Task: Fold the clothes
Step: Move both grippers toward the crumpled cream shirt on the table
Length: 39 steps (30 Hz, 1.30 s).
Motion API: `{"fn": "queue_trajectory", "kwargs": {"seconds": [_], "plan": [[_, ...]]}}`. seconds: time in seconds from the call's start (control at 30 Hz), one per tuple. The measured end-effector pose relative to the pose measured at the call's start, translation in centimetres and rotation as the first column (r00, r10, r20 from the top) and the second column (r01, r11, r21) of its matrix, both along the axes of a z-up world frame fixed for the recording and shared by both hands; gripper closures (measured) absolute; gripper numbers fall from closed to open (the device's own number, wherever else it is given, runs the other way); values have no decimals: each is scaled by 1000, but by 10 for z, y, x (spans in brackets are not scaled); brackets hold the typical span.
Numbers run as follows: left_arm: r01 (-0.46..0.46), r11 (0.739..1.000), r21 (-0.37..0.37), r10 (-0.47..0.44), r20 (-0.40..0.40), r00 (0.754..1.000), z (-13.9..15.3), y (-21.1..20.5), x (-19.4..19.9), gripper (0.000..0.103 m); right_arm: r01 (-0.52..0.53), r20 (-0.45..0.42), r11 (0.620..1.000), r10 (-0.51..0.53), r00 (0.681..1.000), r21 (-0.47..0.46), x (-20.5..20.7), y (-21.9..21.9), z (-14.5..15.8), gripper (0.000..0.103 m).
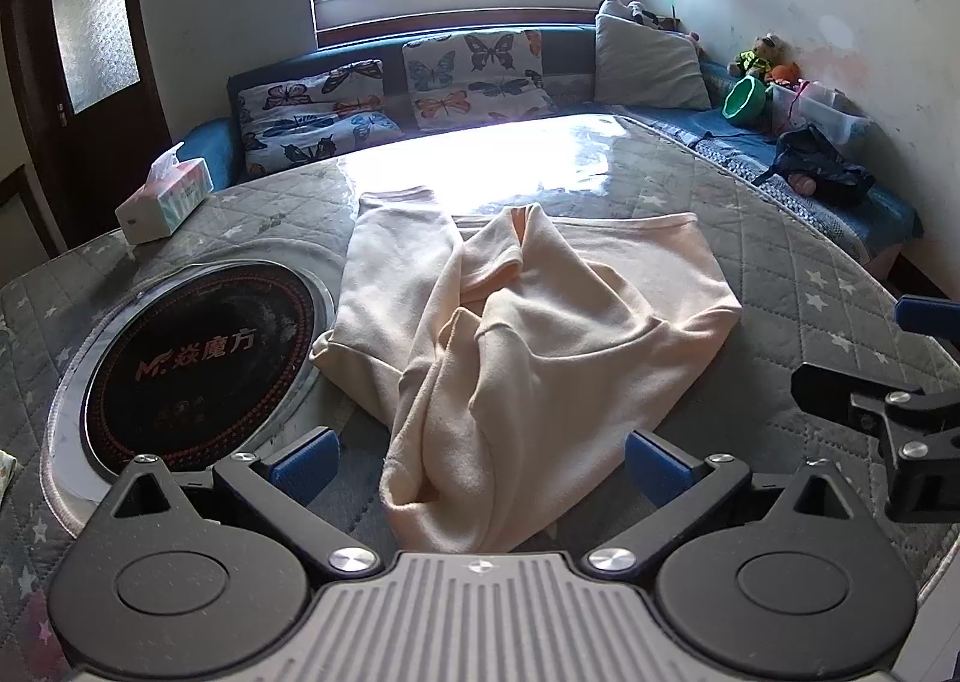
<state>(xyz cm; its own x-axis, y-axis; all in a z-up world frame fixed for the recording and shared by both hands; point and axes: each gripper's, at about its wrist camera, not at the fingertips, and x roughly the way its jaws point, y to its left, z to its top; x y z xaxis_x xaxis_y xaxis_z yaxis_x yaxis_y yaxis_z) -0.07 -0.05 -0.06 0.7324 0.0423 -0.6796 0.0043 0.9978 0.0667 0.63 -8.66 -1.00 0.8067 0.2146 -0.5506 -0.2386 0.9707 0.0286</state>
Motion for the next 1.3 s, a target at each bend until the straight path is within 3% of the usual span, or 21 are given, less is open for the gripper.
{"fn": "queue_trajectory", "kwargs": {"seconds": [1.3], "plan": [[-64,998,-15,63,-57,996,-1,17,-3,0,-59,-62,995,55,997,-74,-3,23,-10,0]]}}
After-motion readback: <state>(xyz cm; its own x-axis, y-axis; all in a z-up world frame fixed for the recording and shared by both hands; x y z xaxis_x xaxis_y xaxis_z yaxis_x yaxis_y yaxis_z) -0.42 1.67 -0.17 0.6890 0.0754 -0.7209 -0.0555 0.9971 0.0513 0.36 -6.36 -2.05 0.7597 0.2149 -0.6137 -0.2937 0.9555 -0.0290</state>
